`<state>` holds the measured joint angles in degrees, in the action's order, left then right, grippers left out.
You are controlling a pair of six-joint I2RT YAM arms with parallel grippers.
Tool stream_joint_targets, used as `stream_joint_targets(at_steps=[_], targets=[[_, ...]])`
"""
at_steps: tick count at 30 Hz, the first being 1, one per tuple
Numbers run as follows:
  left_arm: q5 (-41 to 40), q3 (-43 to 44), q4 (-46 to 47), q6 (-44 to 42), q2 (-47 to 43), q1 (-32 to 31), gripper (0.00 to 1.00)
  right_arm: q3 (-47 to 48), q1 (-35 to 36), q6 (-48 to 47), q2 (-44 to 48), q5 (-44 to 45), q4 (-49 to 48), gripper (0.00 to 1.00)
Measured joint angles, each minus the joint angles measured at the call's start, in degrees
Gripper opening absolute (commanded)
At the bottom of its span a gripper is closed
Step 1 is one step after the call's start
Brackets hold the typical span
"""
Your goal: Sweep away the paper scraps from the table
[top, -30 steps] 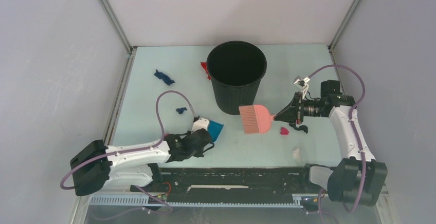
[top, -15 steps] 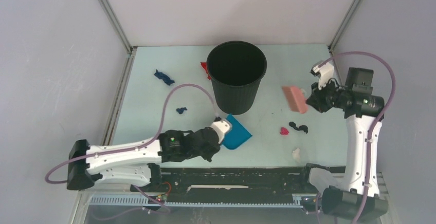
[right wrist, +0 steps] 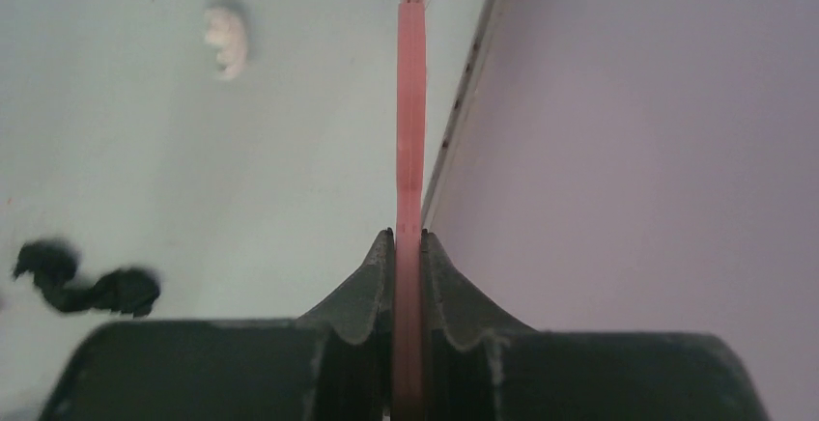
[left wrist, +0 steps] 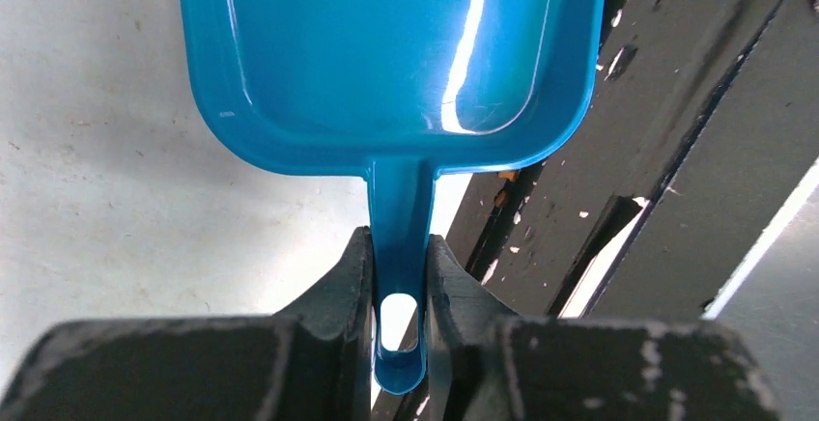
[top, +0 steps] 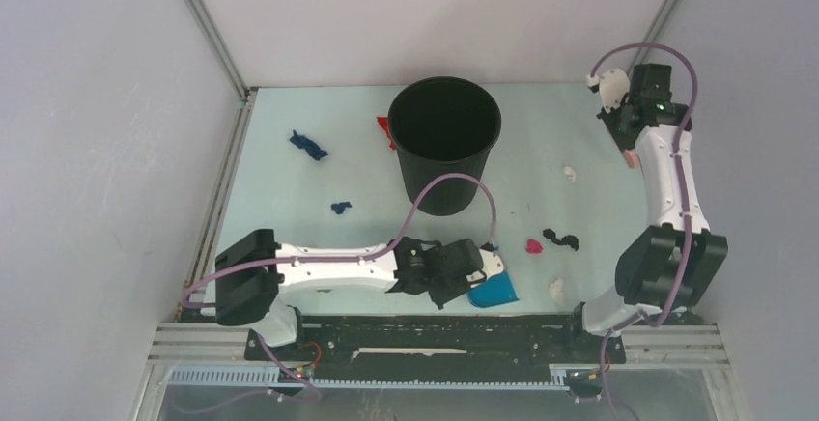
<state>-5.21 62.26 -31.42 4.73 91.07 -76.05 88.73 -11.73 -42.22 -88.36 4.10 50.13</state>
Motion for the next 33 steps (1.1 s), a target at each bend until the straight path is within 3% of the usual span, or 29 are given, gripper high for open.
stream_joint_targets(at_steps=[6,14,22,27,33], targets=[[3.87,3.02,-0.42,-0.24,0.22,2.45,0.0,2.16,6.71,-0.59,-7.82,7.06,-5.86,0.0],[4.85,8.96,-1.33,-0.7,4.7,3.32,0.0,-0.55,13.29,0.74,-14.05,6.91,-4.9,0.0],[6.97,8.92,-3.65,-0.7,8.83,4.74,0.0,-10.49,21.73,5.22,-4.46,0.9,2.54,0.0],[6.95,8.92,-3.82,-0.7,9.35,4.85,0.0,-11.82,25.77,8.9,4.09,-4.7,10.19,0.0],[6.97,8.92,-4.04,-0.57,10.45,5.27,0.0,-11.54,23.23,10.56,11.76,-3.65,12.7,0.0]])
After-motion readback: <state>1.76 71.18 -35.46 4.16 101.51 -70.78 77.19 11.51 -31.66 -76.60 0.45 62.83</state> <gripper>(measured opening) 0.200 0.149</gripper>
